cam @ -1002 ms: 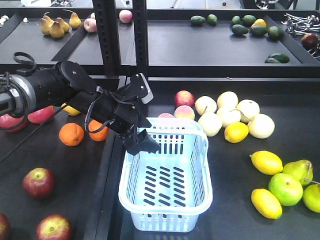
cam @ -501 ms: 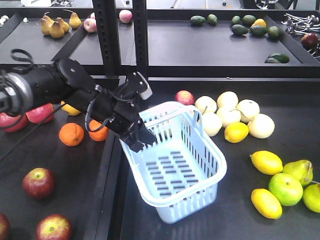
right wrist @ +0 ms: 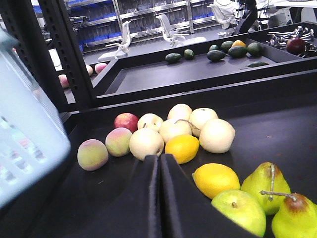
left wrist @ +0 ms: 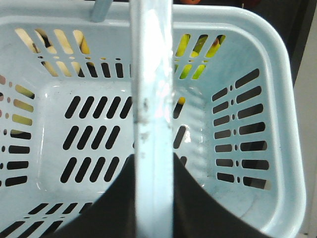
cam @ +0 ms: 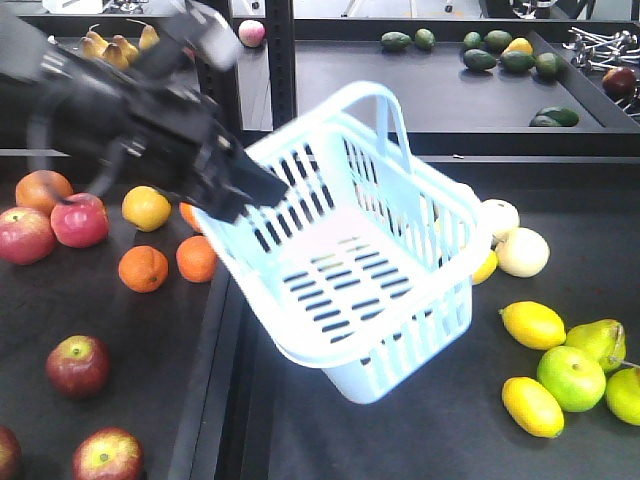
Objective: Pick three apples into basket with both arms
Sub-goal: 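Lift the light-blue basket by its handle with the left gripper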
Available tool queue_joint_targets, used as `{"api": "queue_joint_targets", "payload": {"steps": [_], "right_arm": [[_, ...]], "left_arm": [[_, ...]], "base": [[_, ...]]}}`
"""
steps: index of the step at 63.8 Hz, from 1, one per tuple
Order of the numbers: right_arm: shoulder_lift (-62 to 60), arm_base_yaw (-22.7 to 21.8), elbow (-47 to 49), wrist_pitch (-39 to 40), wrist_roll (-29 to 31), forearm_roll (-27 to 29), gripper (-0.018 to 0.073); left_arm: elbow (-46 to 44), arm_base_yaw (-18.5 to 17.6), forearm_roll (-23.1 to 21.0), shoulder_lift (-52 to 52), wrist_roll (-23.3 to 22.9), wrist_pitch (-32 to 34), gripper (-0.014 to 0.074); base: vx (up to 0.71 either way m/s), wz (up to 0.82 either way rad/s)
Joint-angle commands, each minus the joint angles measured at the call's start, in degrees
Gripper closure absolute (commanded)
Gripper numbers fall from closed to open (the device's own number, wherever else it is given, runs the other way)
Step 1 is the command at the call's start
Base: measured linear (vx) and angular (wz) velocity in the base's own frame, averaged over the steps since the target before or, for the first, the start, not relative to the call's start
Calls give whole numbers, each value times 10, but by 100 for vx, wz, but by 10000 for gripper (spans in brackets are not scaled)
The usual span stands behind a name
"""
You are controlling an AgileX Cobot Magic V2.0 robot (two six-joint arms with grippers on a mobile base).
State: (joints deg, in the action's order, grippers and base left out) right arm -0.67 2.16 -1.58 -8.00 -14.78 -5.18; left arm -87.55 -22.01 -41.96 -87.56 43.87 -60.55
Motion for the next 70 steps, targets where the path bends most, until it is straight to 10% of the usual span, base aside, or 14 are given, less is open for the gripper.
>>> {"api": "queue_joint_targets", "payload": {"steps": [1,41,70], "right_arm": [[-7,-3,-7,45,2,-6,568],[-7,-3,-7,45,2,-6,568],[-7,-3,-7,45,2,-6,568]], "left_arm": [[-15,-1,-4,76,-55,16,605],[478,-1,38,531,-159,271,605],[600,-1,38,646,-158,309,603]], "base": [[0,0],[0,0],[0,0]]}}
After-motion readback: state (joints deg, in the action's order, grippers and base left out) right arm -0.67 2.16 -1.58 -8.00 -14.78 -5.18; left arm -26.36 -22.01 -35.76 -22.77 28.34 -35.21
